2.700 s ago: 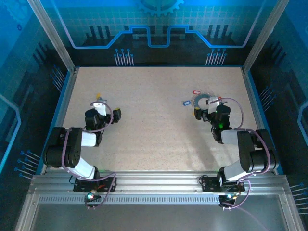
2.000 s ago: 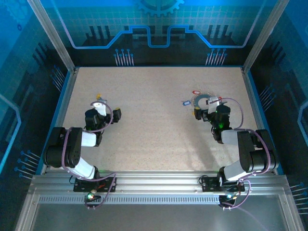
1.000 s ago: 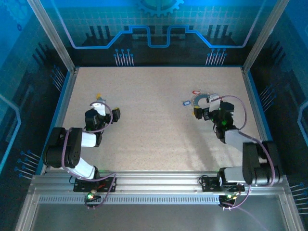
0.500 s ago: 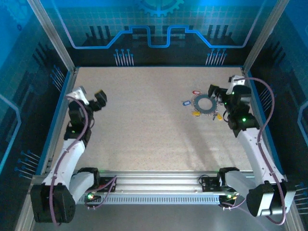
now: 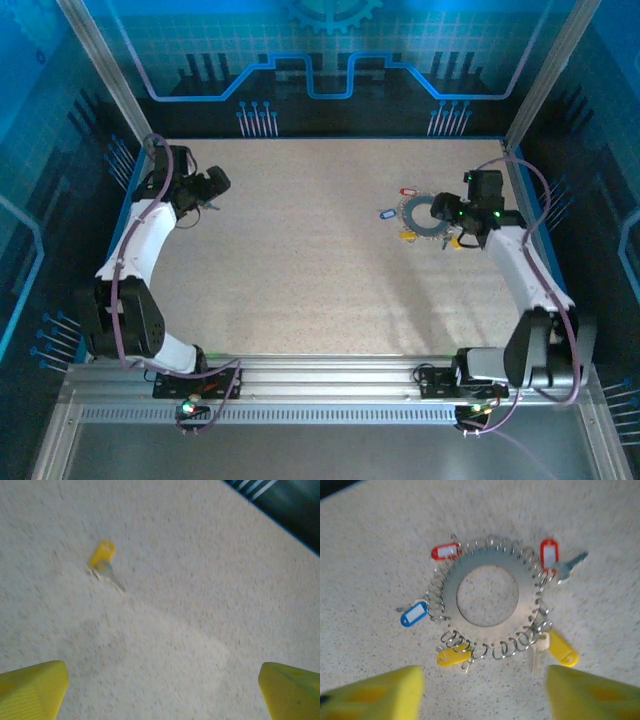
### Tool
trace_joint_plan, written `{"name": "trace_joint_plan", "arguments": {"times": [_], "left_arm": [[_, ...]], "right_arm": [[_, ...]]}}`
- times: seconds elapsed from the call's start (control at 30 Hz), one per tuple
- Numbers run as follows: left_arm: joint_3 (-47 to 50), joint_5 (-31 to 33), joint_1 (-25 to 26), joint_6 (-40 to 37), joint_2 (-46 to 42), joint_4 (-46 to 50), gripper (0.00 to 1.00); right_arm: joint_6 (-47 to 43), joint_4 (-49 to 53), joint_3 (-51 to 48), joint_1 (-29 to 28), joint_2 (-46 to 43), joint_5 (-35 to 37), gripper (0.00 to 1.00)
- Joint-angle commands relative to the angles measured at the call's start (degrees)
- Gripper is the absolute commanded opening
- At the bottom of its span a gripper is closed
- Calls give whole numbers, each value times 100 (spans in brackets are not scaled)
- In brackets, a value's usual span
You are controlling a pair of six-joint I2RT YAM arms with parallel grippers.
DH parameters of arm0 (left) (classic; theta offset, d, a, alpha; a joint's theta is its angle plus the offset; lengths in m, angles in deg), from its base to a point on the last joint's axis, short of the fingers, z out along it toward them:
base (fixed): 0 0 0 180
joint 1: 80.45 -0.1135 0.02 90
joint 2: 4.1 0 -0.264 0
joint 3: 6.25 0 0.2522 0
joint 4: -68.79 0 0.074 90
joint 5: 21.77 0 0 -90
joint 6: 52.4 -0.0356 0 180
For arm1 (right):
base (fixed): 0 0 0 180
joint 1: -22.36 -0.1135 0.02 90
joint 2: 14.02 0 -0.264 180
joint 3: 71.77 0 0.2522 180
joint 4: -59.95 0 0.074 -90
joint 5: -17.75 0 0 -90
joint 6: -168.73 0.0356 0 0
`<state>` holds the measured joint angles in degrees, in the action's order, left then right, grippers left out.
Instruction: Put the keys on the keyring
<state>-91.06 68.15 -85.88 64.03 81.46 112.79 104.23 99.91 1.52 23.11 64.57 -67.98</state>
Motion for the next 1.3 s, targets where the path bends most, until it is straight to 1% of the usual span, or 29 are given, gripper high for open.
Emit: {"name": "trace_joint_plan", "arguments": {"times": [0.0, 0.03, 0.07, 0.13, 0.17, 0.23, 0.33, 0.43, 0.5, 0.57, 0.63, 0.73, 0.83, 1.0, 1.13, 1.17, 1.2, 1.27], "left_arm": [[48, -775, -37, 306, -176, 531, 99], [20, -810, -30, 231, -219, 650, 99], [20, -841, -20, 116, -298, 776, 99], [205, -825, 43, -102, -539, 807, 99], [401, -805, 101, -203, -709, 689, 99], [859, -908, 233, -412, -993, 313, 99], [1339, -893, 416, -427, -1197, -132, 99], [1568, -986, 463, -285, -1124, -430, 99], [1647, -1001, 487, -316, -1037, -529, 99], [1777, -905, 530, -406, -981, -687, 99], [1798, -792, 543, -356, -924, -730, 99], [1729, -920, 543, -371, -870, -755, 99], [1769, -860, 552, -348, -907, -740, 99], [1817, -650, 560, -316, -1021, -721, 99], [1857, -608, 559, -197, -1020, -723, 99], [1854, -603, 561, -192, -1007, -720, 99], [1849, -588, 561, -183, -998, -707, 99], [1832, -517, 561, -180, -989, -682, 99]], "right_arm": [[637, 433, 163, -2, 416, -292, 51], [747, 418, 127, 33, 488, -373, 50], [826, 354, 55, 85, 558, -537, 47], [882, 104, -107, 256, 703, -1006, 43], [878, -19, -143, 322, 817, -1282, 43], [841, 4, -22, 366, 1087, -1474, 43], [803, 51, 155, 374, 1443, -1453, 42], [865, -43, 227, 433, 1693, -1539, 40], [811, 31, 379, 443, 1876, -1475, 40], [786, 111, 568, 493, 2106, -1488, 38], [831, 129, 666, 528, 2288, -1552, 35], [865, 233, 807, 531, 2491, -1533, 34], [931, 454, 911, 531, 2608, -1388, 33], [940, 323, 745, 531, 2625, -1376, 33], [956, 234, 623, 533, 2666, -1368, 33], [957, 207, 597, 531, 2662, -1359, 35], [966, 194, 578, 531, 2686, -1351, 39], [968, 187, 569, 531, 2721, -1367, 41]]}}
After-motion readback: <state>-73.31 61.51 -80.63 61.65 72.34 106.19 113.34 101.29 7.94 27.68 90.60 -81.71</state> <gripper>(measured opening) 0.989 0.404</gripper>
